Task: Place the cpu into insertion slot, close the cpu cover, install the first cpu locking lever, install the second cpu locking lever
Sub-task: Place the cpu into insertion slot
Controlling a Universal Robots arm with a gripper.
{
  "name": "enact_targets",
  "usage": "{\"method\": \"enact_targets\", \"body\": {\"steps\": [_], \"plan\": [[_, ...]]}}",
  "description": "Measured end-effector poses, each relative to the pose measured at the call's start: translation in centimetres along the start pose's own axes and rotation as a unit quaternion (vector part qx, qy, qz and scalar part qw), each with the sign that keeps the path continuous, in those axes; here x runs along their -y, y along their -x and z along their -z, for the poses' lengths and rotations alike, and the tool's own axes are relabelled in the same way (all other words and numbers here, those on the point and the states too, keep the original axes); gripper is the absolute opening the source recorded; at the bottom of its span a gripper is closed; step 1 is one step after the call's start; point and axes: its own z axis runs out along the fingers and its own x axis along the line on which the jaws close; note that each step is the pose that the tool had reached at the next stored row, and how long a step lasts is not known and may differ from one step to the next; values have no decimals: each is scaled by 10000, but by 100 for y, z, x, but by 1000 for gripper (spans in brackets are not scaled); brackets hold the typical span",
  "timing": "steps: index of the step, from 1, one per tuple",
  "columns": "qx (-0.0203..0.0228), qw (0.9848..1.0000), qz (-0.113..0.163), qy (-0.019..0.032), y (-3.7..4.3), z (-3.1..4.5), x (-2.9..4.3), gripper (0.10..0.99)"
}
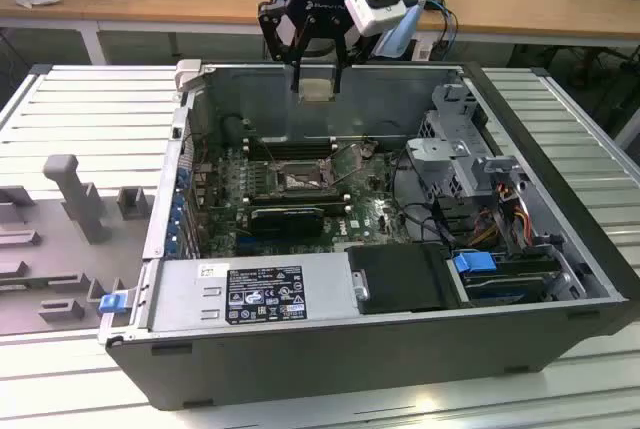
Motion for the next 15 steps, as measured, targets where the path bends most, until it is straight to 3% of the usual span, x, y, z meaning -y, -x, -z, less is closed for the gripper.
{"method": "enact_targets", "body": {"steps": [2, 6, 15], "plan": [[5, 10000, -59, 1, 1, 0, 0, 529], [54, 9981, -607, 12, 0, 0, 0, 529], [66, 9970, -769, 12, 1, -31, 3, 529]]}}
